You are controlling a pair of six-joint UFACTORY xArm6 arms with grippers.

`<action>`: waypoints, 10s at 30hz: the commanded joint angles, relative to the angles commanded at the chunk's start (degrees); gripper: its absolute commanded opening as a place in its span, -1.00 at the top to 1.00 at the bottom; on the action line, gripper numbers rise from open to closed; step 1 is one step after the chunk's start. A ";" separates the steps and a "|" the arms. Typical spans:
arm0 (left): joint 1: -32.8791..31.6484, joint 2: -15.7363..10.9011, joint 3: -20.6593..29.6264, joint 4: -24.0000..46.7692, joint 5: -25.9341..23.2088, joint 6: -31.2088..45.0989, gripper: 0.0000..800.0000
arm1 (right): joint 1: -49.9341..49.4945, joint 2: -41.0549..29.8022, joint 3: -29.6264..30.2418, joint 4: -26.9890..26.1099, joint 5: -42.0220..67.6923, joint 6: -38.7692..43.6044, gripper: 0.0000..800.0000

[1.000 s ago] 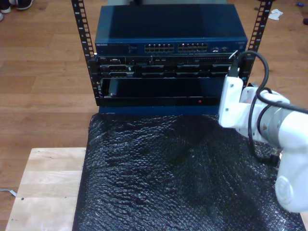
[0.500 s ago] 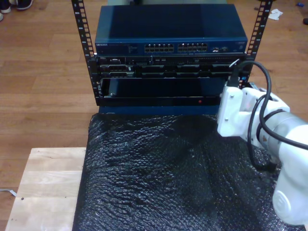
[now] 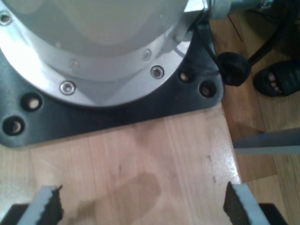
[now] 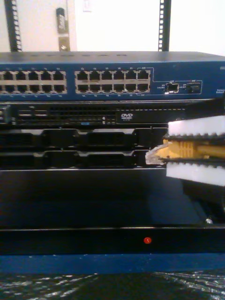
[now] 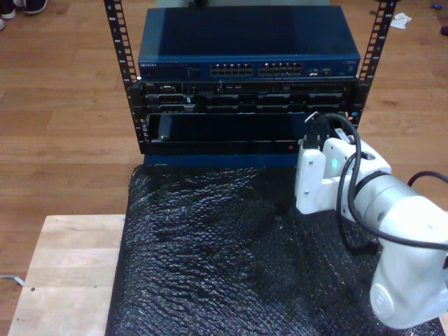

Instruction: Grab the cable and plug it in

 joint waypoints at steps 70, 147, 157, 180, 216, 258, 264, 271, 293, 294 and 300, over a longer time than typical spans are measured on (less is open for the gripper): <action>0.00 0.00 0.00 0.00 0.00 0.00 -1.00 | 0.09 19.96 -15.74 -0.26 -23.03 -3.43 1.00; 0.00 0.00 0.00 0.00 0.00 0.00 -1.00 | 6.68 50.64 -48.44 26.46 -32.00 -17.67 1.00; 0.00 0.00 0.00 0.00 0.00 0.00 -1.00 | 7.12 51.25 -49.32 26.99 -31.65 -17.67 1.00; 0.00 0.00 0.00 0.00 0.00 0.00 -1.00 | 7.03 52.84 -51.43 26.99 -31.56 -17.67 1.00; 0.00 0.00 0.00 0.00 0.00 0.00 -1.00 | 6.77 52.84 -51.78 26.81 -31.56 -17.41 1.00; 0.00 0.00 0.00 0.00 0.00 0.00 -1.00 | 5.98 53.19 -51.34 26.55 -31.65 -17.41 1.00; 0.00 0.00 0.00 0.00 0.00 0.00 -1.00 | 6.07 53.10 -51.34 26.64 -31.65 -17.49 1.00; 0.00 0.00 0.00 0.00 0.00 0.00 -1.00 | 6.42 52.92 -51.96 26.73 -31.38 -17.58 1.00; 0.00 0.00 0.00 0.00 0.00 0.00 -1.00 | 6.59 53.89 -54.33 26.90 -29.36 -17.58 1.00; 0.00 0.00 0.00 0.00 0.00 0.00 -1.00 | 6.59 54.07 -54.51 26.90 -29.19 -17.58 1.00; 0.00 0.00 0.00 0.00 0.00 0.00 -1.00 | 6.51 54.59 -55.74 26.90 -28.92 -17.58 1.00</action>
